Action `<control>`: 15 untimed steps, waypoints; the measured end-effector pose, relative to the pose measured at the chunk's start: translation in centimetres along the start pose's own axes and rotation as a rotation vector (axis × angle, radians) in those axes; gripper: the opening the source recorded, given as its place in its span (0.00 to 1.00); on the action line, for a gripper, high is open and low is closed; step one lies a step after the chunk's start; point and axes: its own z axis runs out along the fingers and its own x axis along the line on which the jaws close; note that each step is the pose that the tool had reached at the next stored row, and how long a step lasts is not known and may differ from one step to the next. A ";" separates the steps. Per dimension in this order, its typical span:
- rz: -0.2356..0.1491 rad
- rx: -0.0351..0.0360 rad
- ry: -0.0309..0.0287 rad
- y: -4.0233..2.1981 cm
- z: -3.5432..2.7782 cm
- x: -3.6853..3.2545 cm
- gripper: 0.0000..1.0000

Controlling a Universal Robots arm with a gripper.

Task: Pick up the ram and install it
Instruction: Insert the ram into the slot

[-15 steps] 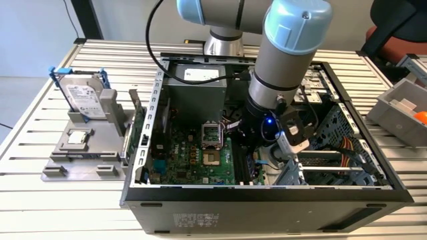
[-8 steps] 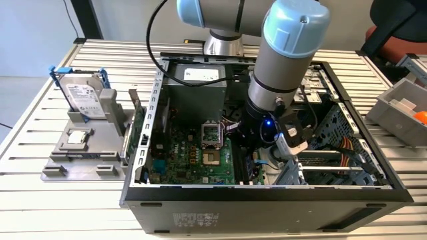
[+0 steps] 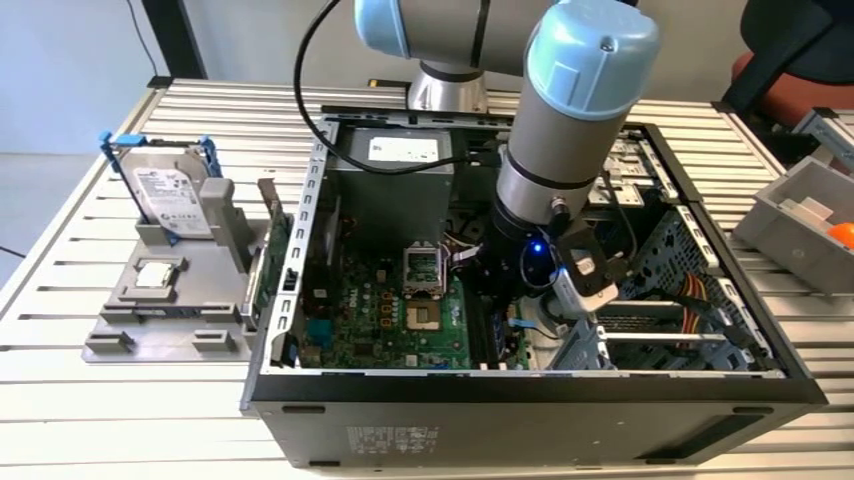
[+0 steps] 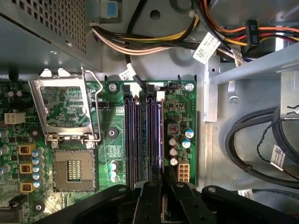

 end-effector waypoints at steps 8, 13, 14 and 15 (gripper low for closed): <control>0.003 0.0013 0.0011 -0.04 -1.86 0.03 1.00; 0.004 -0.0008 0.0012 -0.04 -2.57 0.04 1.00; 0.004 -0.0007 0.0013 -0.04 -2.58 0.04 0.00; 0.004 -0.0008 0.0013 -0.04 -2.58 0.03 0.00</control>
